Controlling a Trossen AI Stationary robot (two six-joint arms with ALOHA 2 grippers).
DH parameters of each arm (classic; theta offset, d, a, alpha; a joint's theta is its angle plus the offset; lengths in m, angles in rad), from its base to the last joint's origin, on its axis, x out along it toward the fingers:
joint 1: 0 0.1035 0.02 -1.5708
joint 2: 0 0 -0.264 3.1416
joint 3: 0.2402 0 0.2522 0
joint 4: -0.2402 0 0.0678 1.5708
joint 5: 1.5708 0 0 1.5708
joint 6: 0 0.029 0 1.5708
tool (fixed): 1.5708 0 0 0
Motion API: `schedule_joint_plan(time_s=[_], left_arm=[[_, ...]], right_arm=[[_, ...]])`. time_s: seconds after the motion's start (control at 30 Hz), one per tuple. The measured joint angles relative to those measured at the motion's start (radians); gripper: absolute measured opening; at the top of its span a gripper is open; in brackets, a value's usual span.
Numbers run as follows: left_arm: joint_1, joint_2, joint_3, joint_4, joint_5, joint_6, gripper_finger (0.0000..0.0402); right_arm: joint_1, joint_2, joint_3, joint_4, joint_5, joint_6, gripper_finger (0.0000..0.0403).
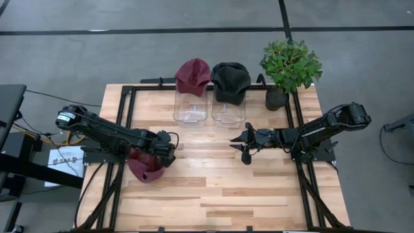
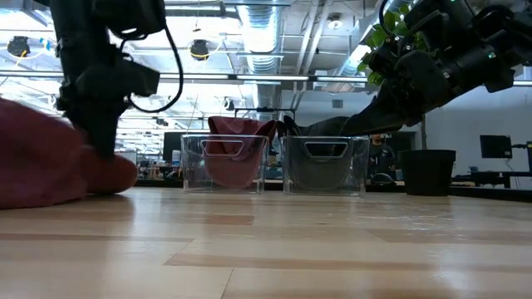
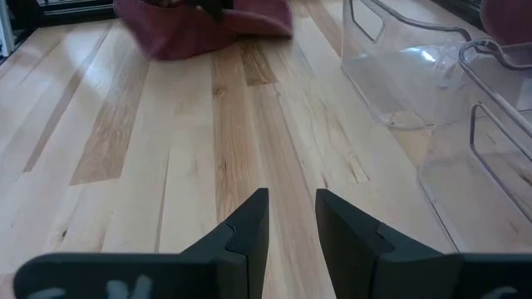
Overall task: Pick & Place hat
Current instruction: Put the red cap into the left transparent bin
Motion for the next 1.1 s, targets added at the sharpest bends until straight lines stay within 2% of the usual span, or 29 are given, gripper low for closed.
schedule_joint_plan(time_s=[0.1, 0.13, 0.47, 0.7, 0.9, 1.1], left_arm=[[0.0, 0.0, -0.03, -0.004, -0.004, 0.0, 0.0025], [0.0, -0.001, -0.037, -0.003, -0.006, 0.001, 0.0017], [-0.043, -0.001, -0.05, 0.033, -0.009, -0.003, 0.0013], [-0.118, -0.001, 0.016, 0.087, 0.004, -0.02, 0.0013], [-0.201, -0.045, 0.078, 0.201, 0.003, -0.021, 0.0014], [-0.281, -0.145, 0.091, 0.378, -0.081, 0.052, 0.0014]], right_arm=[[0.0, 0.0, 0.0, -0.001, 0.0, 0.0, 0.0091], [0.0, 0.0, 0.0, -0.001, 0.0, 0.0, 0.0091], [0.0, 0.0, 0.0, -0.002, 0.0, 0.0, 0.0091], [0.0, 0.0, 0.0, -0.002, 0.0, 0.0, 0.0091], [0.0, 0.0, 0.0, -0.001, 0.0, 0.0, 0.0091], [0.0, 0.0, 0.0, -0.002, 0.0, 0.0, 0.0091]])
